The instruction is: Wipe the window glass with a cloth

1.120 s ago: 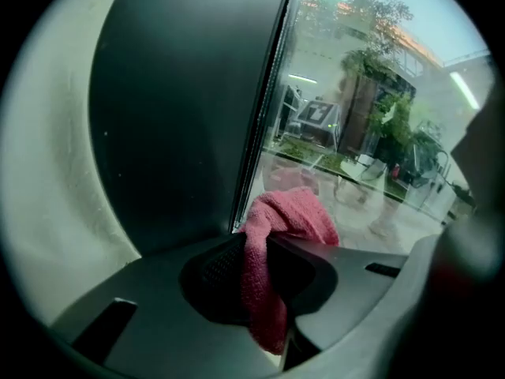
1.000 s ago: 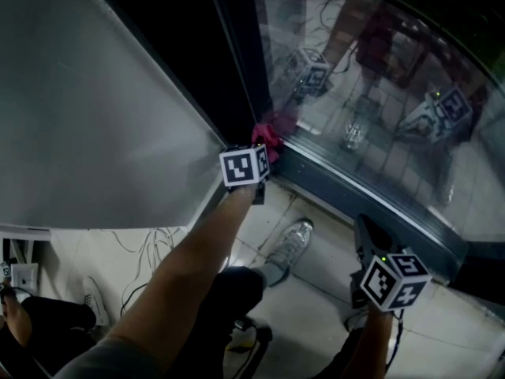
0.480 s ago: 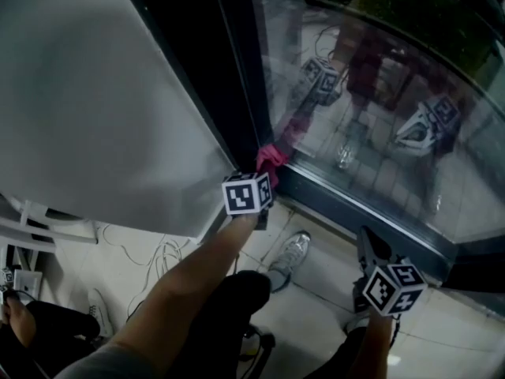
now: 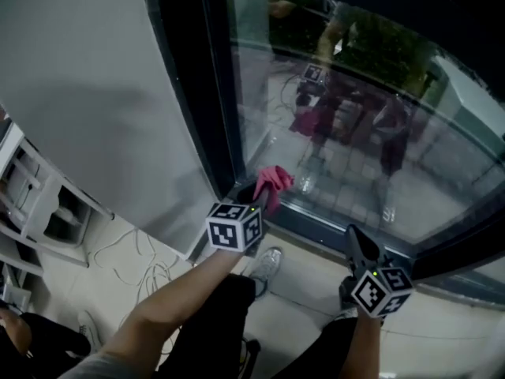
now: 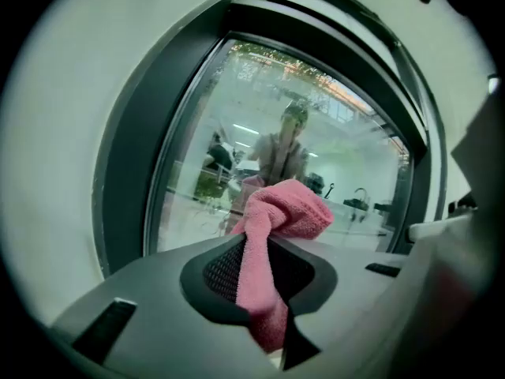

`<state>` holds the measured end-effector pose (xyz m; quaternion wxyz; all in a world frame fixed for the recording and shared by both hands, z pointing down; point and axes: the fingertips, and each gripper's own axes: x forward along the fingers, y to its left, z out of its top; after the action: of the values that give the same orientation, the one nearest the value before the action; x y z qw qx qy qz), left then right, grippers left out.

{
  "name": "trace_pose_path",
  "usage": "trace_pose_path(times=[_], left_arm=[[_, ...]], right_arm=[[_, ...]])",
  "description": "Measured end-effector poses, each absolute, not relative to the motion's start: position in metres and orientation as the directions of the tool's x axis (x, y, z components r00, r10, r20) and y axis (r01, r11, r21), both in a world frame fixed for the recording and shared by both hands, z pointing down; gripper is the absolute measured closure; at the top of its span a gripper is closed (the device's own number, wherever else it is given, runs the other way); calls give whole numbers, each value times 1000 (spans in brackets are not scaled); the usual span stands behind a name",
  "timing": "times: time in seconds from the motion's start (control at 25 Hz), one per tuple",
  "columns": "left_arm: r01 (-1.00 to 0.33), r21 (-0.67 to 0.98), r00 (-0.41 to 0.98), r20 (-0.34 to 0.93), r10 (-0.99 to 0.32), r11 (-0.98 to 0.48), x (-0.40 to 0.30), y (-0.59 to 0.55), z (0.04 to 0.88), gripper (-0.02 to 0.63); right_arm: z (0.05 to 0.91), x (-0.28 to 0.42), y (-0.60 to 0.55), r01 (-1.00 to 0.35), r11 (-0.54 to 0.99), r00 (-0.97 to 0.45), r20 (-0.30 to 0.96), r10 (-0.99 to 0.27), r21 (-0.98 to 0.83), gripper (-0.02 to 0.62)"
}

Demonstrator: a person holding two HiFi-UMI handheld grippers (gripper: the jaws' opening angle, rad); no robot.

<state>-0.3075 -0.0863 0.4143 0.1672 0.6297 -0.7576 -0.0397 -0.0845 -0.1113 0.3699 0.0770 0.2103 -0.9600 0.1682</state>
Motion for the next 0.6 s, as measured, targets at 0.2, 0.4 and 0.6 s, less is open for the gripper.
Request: trace_pose_path(times=[0.2, 0.4, 0.6], left_arm=[[-975, 219, 5, 120, -993, 21, -242, -84, 348, 546], [-978, 177, 118, 51, -992, -108, -181, -79, 281, 546], [-974, 126, 192, 4, -981, -190, -133, -71, 232, 546]], right_arm=[[308, -58, -105, -447, 866, -894, 131, -428, -224, 591], [259, -32, -94, -469, 868, -883, 66, -465, -166, 591], [213, -6, -79, -506, 854, -861, 0, -509, -121, 591]])
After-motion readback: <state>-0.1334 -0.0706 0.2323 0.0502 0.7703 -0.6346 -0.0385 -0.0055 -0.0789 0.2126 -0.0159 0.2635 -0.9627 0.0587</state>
